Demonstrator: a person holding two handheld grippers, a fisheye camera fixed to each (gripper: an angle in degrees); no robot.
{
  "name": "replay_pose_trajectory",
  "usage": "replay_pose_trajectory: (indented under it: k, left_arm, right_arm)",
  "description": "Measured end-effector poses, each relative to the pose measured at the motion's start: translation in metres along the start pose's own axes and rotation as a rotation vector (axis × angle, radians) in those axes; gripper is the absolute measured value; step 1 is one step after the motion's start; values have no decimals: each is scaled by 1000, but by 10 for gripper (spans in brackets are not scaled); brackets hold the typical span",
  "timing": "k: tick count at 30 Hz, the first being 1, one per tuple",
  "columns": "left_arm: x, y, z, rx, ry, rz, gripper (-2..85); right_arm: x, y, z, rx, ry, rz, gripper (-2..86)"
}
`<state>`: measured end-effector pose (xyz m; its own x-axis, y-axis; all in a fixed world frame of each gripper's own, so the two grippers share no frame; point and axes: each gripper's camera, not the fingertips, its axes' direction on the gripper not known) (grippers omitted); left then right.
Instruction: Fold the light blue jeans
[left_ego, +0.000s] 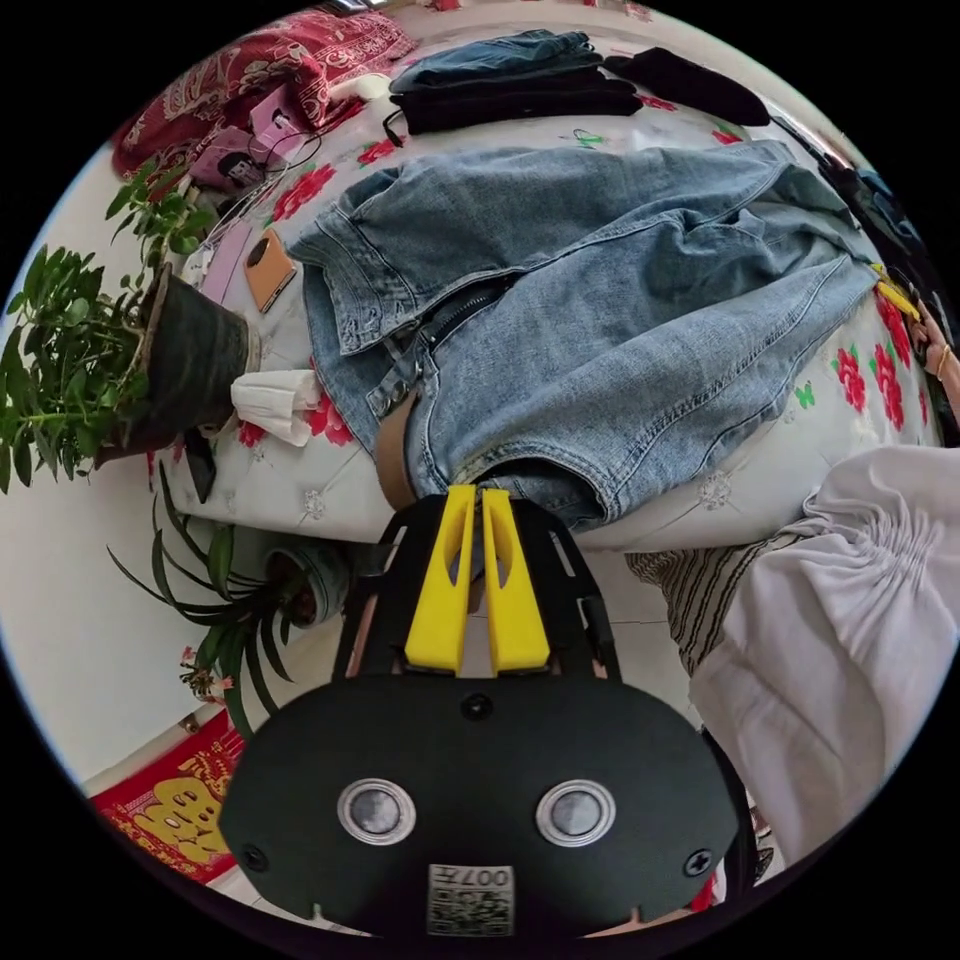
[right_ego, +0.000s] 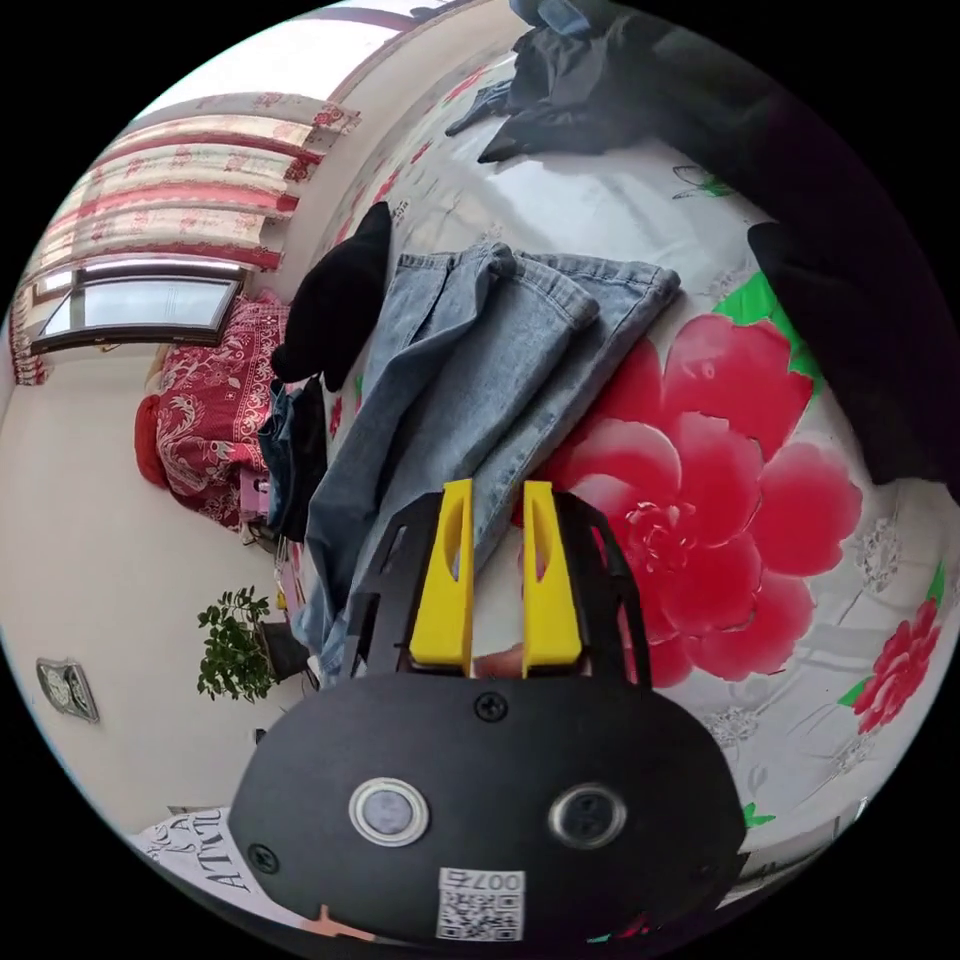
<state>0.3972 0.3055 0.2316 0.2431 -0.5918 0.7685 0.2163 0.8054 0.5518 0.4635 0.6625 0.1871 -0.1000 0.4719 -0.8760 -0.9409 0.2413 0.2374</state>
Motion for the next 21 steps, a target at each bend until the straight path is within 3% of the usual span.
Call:
replay_pose_trajectory:
  k: [4,9,11,14,17,19,21]
  left_arm:
    - [-19,9,-51,109,38,-31,-9]
    - [-30,40,-118,304,48,-19,-9]
    - [-27,58,-130,363,61,-8,-9]
    - [-8,80,-113,356,117,41,-9]
    - [32,81,-54,161,155,102,-9]
    - [65,79,-16,9,104,155,-9]
    - [74,78,-12,-31,65,167,-9]
  right_arm:
    - [-25,-23,-29,-9,-113,-84,2]
    - [-98,12,-190,194,-308,-433,-2]
    - [-113,48,-243,250,-261,-558,-3]
    - [-105,108,-284,273,-9,-658,-3]
    - [-32,130,-244,99,221,-441,-3]
    - [28,137,-206,-55,250,-235,-3]
    - [73,152,-180,-120,211,-120,-3]
